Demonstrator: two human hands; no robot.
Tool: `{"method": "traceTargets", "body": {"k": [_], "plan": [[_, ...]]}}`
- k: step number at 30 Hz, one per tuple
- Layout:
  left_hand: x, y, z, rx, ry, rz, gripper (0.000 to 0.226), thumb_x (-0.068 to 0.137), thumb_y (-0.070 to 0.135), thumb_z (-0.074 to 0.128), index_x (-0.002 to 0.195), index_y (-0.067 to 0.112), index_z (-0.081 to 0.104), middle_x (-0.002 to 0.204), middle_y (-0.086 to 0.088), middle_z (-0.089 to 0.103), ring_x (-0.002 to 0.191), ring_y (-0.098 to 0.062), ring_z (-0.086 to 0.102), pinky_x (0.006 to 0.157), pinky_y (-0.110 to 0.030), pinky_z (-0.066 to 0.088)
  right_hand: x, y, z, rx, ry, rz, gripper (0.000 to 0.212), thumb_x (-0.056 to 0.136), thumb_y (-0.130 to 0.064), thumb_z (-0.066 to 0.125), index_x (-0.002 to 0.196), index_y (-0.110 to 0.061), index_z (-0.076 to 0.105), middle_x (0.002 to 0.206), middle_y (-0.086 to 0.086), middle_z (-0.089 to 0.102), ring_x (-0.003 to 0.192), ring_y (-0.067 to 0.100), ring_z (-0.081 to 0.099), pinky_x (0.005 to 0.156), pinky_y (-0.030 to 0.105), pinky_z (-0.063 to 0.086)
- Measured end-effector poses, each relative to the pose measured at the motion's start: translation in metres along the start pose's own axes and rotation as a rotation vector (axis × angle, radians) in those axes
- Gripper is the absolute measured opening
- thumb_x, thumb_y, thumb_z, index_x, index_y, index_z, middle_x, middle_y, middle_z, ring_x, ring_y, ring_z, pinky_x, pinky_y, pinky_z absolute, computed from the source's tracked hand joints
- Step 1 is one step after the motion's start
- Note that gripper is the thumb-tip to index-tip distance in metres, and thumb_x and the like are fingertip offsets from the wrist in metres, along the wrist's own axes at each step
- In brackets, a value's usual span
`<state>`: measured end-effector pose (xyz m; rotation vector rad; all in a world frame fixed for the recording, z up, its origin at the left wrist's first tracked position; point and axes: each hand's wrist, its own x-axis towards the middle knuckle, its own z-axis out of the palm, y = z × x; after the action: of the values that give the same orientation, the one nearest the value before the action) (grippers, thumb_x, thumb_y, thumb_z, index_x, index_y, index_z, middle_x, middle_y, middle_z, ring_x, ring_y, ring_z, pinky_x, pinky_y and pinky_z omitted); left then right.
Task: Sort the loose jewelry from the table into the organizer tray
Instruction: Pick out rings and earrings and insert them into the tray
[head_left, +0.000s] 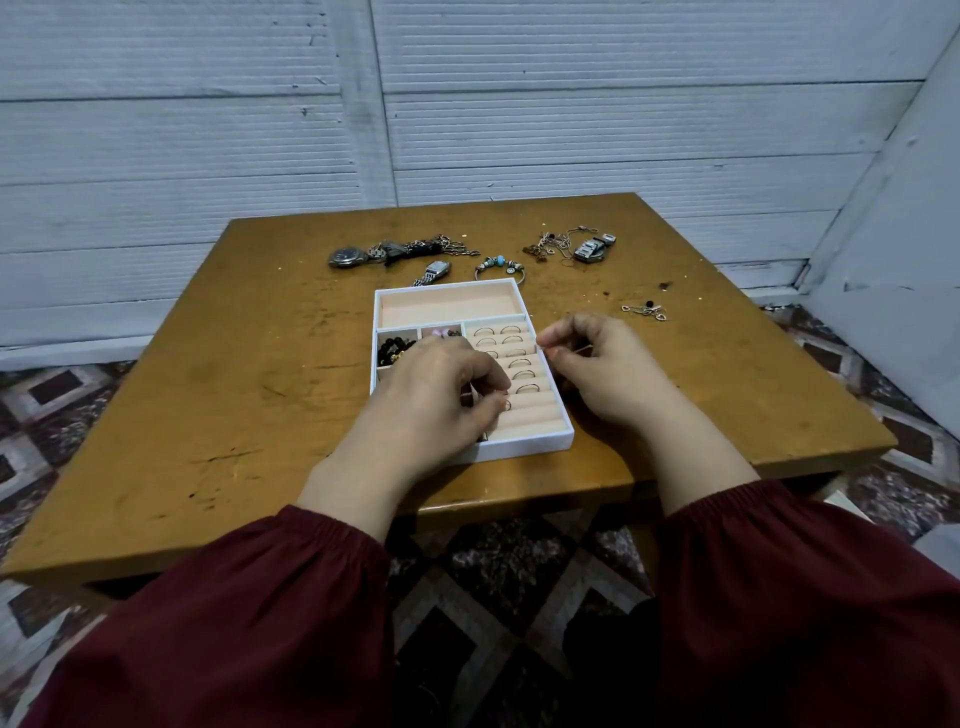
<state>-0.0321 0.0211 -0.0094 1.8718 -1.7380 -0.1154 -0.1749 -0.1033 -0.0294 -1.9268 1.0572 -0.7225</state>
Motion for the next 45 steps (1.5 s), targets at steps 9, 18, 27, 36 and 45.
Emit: {"method": "traceTargets", "body": {"k": [9, 18, 27, 36, 45], "plan": [[0.000, 0.000, 0.001, 0.059, -0.005, -0.048, 0.005, 0.082, 0.032, 0.067, 0.081, 0.027, 0.069, 0.083, 0.007, 0.057, 0.091, -0.012, 0.050, 0.078, -0.020, 0.030, -0.001, -0.001, 0.000, -0.005, -0.008, 0.036, 0.018, 0.091, -0.011, 0.056, 0.086, -0.026, 0.065, 0.092, -0.003, 0.067, 0.088, 0.017, 0.064, 0.081, 0.037, 0.054], [0.000, 0.000, 0.003, 0.092, -0.012, -0.054, 0.007, 0.083, 0.033, 0.065, 0.082, 0.027, 0.069, 0.085, 0.006, 0.057, 0.092, -0.012, 0.049, 0.076, -0.027, 0.039, -0.001, -0.001, 0.000, 0.000, -0.014, 0.025, 0.018, 0.090, -0.008, 0.056, 0.089, -0.023, 0.064, 0.082, -0.005, 0.064, 0.076, 0.012, 0.059, 0.074, 0.032, 0.051], [0.001, -0.003, 0.002, -0.005, 0.018, -0.052, 0.003, 0.080, 0.028, 0.068, 0.079, 0.025, 0.069, 0.081, 0.008, 0.058, 0.086, -0.012, 0.053, 0.076, -0.036, 0.048, -0.002, -0.001, -0.002, 0.036, -0.021, 0.025, 0.021, 0.092, -0.007, 0.056, 0.085, -0.026, 0.063, 0.085, -0.002, 0.065, 0.072, 0.010, 0.058, 0.071, 0.030, 0.050], [0.005, -0.011, -0.003, -0.203, 0.237, -0.138, 0.006, 0.084, 0.022, 0.067, 0.080, 0.027, 0.066, 0.077, 0.009, 0.058, 0.067, -0.002, 0.050, 0.063, -0.026, 0.043, -0.004, -0.002, -0.002, 0.052, -0.001, 0.038, 0.017, 0.090, -0.009, 0.057, 0.086, -0.024, 0.064, 0.086, 0.000, 0.067, 0.078, 0.015, 0.062, 0.074, 0.031, 0.051], [0.033, -0.016, -0.010, -0.322, 0.269, -0.115, 0.005, 0.083, 0.022, 0.066, 0.078, 0.023, 0.067, 0.068, 0.008, 0.061, 0.062, -0.010, 0.057, 0.062, -0.032, 0.050, 0.005, -0.003, 0.004, 0.061, 0.099, -0.034, 0.011, 0.086, -0.014, 0.059, 0.084, -0.022, 0.066, 0.083, 0.002, 0.071, 0.080, 0.021, 0.067, 0.076, 0.042, 0.056]]}}
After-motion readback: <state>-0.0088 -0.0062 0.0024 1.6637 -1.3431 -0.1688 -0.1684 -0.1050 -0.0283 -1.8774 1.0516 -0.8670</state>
